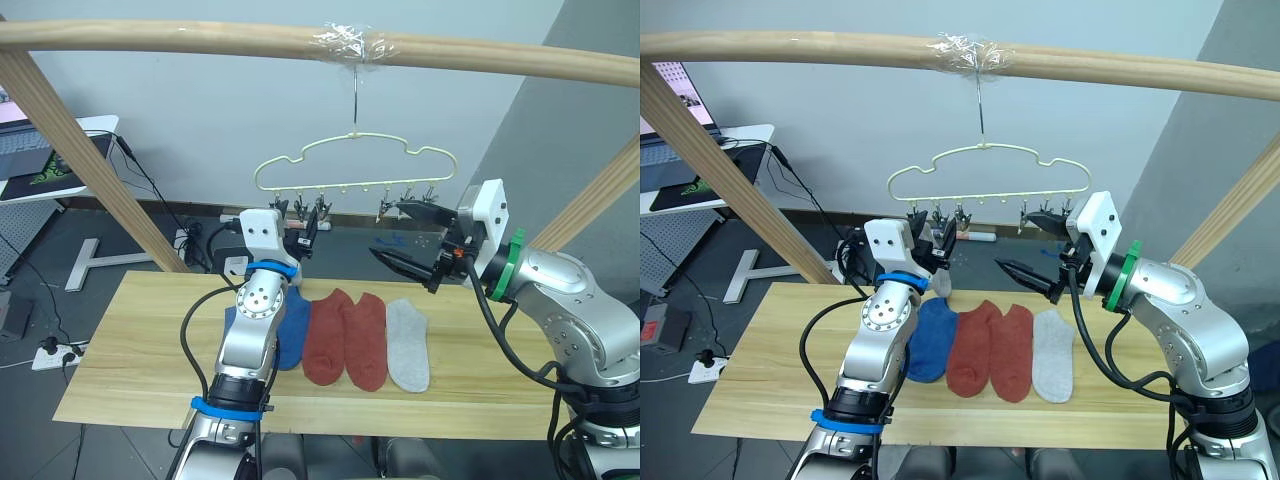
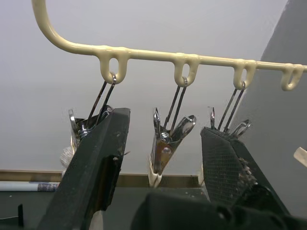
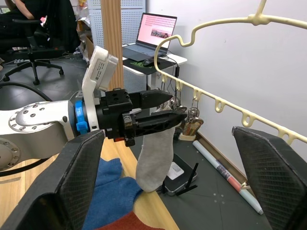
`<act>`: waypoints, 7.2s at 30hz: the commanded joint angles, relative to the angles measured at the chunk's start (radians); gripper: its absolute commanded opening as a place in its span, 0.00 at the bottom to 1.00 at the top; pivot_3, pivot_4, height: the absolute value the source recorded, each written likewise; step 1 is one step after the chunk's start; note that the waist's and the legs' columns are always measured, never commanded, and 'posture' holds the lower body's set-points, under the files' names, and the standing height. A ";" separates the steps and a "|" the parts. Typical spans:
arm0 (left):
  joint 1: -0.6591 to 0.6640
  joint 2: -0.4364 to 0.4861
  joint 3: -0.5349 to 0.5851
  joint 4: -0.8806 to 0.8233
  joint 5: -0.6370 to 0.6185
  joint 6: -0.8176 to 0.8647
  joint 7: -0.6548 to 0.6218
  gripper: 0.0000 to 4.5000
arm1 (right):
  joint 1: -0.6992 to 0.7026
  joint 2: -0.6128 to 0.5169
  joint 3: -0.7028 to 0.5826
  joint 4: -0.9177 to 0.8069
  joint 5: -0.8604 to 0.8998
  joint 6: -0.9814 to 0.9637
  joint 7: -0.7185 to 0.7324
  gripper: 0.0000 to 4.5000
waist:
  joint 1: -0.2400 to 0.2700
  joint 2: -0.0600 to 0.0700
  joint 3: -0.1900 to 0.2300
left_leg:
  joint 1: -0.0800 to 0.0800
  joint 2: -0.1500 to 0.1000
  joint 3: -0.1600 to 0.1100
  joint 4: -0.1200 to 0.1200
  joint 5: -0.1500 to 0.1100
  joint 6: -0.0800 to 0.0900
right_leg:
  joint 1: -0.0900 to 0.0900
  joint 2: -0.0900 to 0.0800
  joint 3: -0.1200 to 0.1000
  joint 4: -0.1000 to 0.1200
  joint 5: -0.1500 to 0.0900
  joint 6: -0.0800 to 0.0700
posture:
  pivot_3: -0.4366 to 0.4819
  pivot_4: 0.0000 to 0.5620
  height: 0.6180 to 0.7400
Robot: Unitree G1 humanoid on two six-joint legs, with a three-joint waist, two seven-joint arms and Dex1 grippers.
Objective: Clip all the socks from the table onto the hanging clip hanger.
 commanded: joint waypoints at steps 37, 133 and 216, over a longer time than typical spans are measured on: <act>-0.053 -0.022 -0.003 0.017 0.029 -0.074 0.009 0.00 | -0.002 0.002 -0.027 -0.044 0.059 0.019 -0.036 1.00 | 0.000 0.000 0.000 | 0.000 0.000 0.000 0.000 0.000 0.000 | 0.000 0.000 0.000 0.000 0.001 0.000 | 0.57 0.25 1.00; -0.088 0.087 0.365 -0.116 -0.983 0.752 -0.247 0.00 | -0.148 0.483 0.055 0.447 -0.050 0.298 -0.155 0.01 | -0.022 0.006 -0.026 | -0.001 0.000 -0.009 -0.001 0.001 0.001 | 0.001 0.002 -0.006 0.000 0.002 0.001 | 0.66 0.26 1.00; -0.001 0.012 -0.046 -0.024 -0.116 0.021 -0.192 0.59 | -0.023 0.055 -0.005 -0.092 0.034 0.123 -0.128 1.00 | -0.017 0.008 -0.024 | -0.001 -0.001 -0.007 -0.001 0.001 0.001 | 0.001 0.001 -0.005 -0.001 -0.001 -0.003 | 0.56 0.20 1.00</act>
